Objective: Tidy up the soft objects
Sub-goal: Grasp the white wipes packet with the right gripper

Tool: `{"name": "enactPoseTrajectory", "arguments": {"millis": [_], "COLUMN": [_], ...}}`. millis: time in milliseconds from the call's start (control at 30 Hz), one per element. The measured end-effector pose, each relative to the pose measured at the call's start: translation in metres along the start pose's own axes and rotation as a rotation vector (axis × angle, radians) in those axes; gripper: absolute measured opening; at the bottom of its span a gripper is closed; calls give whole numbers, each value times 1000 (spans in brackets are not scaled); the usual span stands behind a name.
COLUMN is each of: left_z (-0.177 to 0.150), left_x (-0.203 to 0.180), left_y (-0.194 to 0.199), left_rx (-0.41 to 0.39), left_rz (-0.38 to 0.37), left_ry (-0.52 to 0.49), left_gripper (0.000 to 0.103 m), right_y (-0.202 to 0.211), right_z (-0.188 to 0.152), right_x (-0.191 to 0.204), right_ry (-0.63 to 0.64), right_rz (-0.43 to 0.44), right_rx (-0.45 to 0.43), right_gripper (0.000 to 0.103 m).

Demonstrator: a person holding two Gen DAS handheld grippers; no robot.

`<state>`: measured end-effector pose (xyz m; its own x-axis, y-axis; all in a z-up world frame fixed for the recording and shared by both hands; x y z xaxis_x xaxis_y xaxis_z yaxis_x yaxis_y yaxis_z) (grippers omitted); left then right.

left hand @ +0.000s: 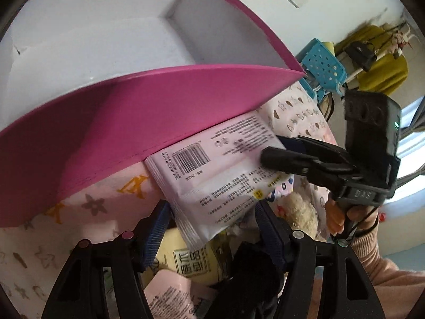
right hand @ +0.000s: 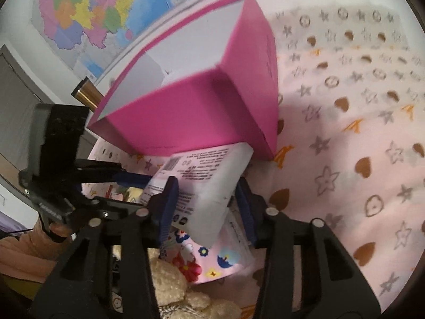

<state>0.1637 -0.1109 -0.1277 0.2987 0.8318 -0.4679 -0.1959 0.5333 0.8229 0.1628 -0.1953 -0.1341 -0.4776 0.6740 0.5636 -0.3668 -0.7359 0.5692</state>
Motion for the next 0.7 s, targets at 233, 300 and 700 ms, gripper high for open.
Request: {"name": "enactPoseTrajectory", "arguments": {"millis": [233, 300, 700], "left_z": [1, 2, 6], "left_x": [-2, 0, -13], "left_y": [-3, -4, -23], "left_rx": [-4, -6, 41], "left_rz": [-40, -27, 2], "left_ry": [12, 21, -33], "left_gripper": [71, 71, 66], "right_y": [15, 17, 21], "right_z": [0, -1, -13], "right_x": [8, 9, -12], "right_ry": [57, 73, -9], "right_rz": [-21, -31, -34], "right_rx": [-61, -70, -85], "right_gripper": [36, 36, 22]}}
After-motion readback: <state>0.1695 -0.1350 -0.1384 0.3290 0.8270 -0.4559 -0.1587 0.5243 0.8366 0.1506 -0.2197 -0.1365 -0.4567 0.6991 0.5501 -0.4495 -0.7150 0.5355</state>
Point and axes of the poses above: each gripper's, at about its wrist camera, not at the fingertips, and y roughly against the way its jaws point, x to its left, z to its top, the point moved 8 cm from there along -y, roughly the way its jaws point, and after that the axes turned 1 degree about x, right-handed, at the moved point
